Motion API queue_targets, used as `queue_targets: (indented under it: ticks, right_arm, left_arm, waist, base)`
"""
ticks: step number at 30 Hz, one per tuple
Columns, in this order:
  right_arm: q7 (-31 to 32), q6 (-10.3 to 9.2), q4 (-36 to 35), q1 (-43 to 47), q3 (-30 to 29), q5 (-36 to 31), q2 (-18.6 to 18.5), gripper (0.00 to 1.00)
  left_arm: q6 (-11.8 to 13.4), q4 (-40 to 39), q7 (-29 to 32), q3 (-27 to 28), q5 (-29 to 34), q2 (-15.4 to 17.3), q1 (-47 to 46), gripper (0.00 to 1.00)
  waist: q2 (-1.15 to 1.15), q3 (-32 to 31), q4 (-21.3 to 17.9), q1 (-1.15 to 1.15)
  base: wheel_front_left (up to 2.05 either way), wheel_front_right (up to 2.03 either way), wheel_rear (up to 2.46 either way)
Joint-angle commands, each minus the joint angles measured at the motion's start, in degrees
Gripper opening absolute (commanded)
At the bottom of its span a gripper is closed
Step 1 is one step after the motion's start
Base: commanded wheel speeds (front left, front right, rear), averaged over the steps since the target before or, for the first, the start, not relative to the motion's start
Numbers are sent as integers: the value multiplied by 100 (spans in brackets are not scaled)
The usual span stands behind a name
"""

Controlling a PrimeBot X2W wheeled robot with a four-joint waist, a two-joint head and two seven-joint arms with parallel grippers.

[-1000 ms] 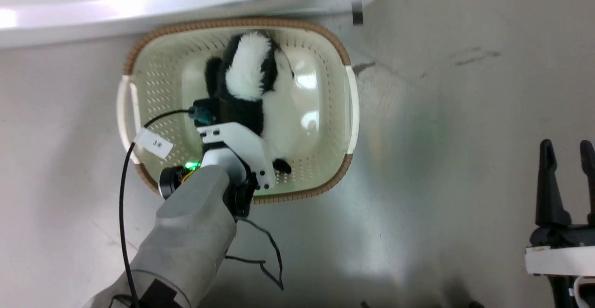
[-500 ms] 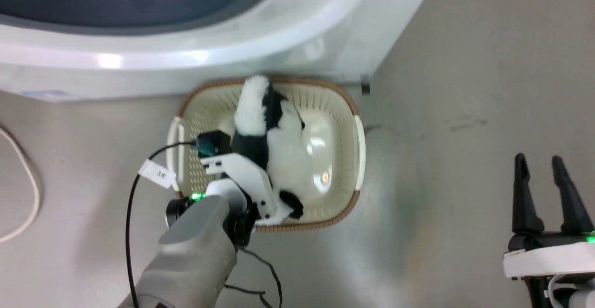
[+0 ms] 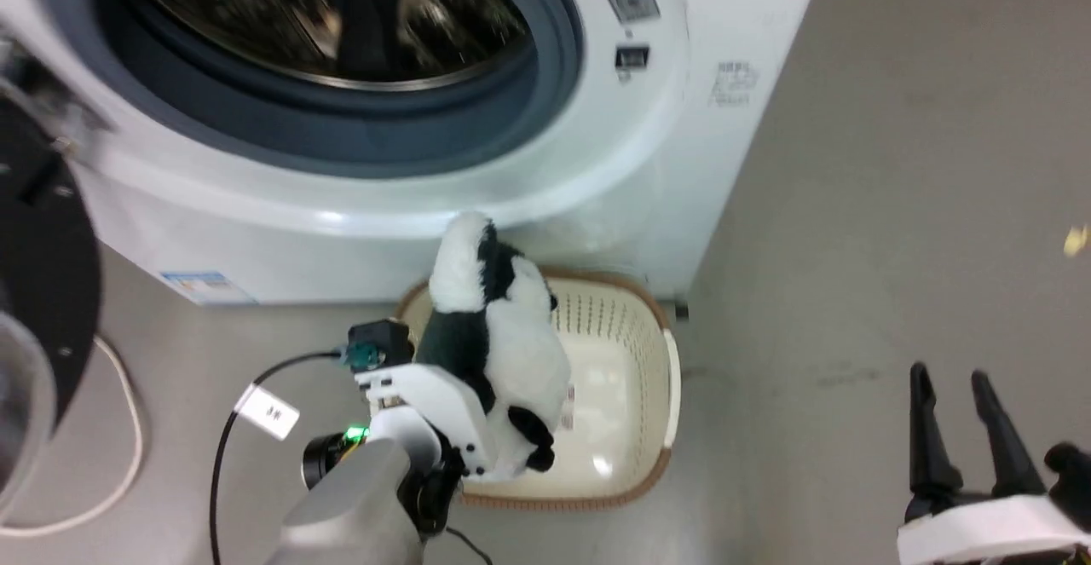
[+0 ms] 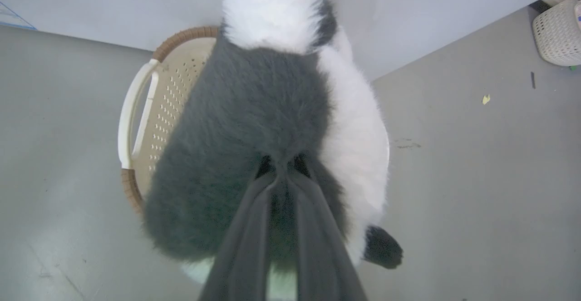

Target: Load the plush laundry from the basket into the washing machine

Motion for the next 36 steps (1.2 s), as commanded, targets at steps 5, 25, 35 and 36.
queue_targets:
  ticks: [5,25,35,36]
  right_arm:
    - [-96,-4,185,276,21,87,20,100]
    - [-153,-4,415,690,74,215,21,100]
    - [-160,-4,342,596,1,171,21,100]
    - [-160,-4,327,572,-10,160,21,100]
  left_arm:
    - [62,-525,-341,42,-8,179,370,0]
    - [1360,-3969,-941,331,1500,1410,1493,0]
    - [1486,-4481,-943,811,1852,1484,1516,0]
    - [1472,-4439,-944,845,1850,1481,1435,0]
  waist:
    - [0,-813,248,1]
    - [0,-1639,298,1]
    - [0,-1394,178,1]
    - [0,-1343,165,1]
  base:
    - [0,0,0]
    - [0,0,0]
    - [0,0,0]
    - [0,0,0]
